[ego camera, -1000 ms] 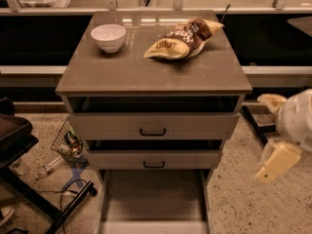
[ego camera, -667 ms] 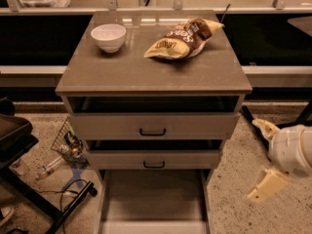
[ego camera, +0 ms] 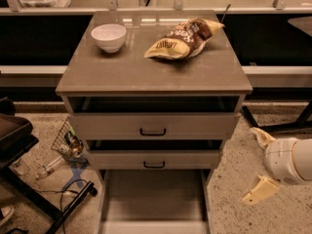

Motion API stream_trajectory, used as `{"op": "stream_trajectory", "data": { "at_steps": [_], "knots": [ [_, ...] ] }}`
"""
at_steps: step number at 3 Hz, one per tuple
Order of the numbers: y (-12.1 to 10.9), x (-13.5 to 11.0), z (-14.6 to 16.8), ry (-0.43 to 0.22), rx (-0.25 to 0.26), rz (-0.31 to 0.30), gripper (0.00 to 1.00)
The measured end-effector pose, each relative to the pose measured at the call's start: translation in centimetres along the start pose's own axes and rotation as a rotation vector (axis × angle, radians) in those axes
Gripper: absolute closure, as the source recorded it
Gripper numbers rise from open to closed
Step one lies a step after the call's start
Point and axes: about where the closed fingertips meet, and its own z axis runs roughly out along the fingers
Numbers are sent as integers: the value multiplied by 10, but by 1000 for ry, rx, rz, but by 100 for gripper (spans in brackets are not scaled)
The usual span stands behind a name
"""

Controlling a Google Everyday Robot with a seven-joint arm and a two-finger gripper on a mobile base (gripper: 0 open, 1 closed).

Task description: Close bottom drawer

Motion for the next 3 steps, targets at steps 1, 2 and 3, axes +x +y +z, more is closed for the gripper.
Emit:
{"op": "stream_trajectory", "data": {
  "at_steps": [1, 2, 3],
  "knots": [
    [14, 21, 35, -34, -23, 39, 0],
    [34, 55, 85, -101, -38, 88, 0],
    [52, 102, 136, -152, -56, 97, 0]
  ]
}}
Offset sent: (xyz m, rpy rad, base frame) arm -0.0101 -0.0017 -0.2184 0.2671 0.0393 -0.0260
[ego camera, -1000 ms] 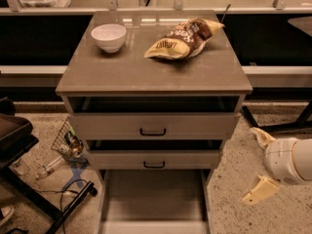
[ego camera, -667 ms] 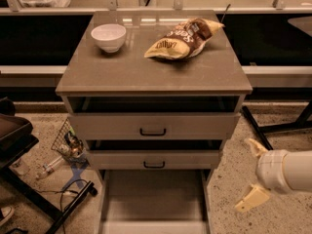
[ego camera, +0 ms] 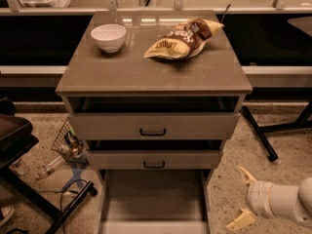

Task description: Close bottom drawer

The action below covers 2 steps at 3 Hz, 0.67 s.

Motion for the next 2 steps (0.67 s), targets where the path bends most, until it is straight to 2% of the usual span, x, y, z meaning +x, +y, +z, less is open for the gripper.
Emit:
{"op": "stream_trajectory", "data": {
  "at_steps": [1, 2],
  "knots": [
    [8, 46, 31, -30, -17, 2, 16],
    [20, 96, 53, -27, -32, 15, 47]
  ]
}}
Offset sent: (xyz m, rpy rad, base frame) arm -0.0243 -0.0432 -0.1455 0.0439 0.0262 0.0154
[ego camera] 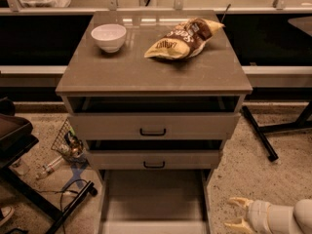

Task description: Close bottom drawer

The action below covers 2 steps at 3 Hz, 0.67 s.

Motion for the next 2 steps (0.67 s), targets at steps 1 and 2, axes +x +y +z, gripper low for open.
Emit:
{"op": "stream_trajectory", "data": {
  "at_steps": [1, 2],
  "knots": [
    [14, 32, 3, 30, -10, 28, 70],
    [43, 66, -8, 81, -31, 89, 100]
  ]
}}
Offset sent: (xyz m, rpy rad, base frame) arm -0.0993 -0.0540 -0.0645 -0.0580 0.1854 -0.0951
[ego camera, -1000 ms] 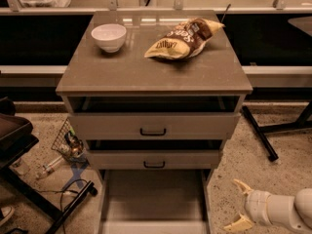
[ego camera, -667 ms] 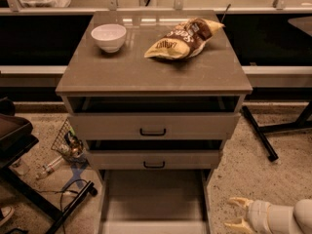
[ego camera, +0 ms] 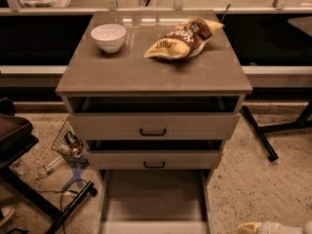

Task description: Close bottom drawer

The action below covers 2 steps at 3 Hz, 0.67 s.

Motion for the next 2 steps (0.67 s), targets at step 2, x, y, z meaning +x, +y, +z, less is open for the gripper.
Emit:
{"op": "stream_trajectory", "data": {
  "at_steps": [2],
  "knots": [
    [6, 12, 26, 10, -28, 22, 100]
  ]
}}
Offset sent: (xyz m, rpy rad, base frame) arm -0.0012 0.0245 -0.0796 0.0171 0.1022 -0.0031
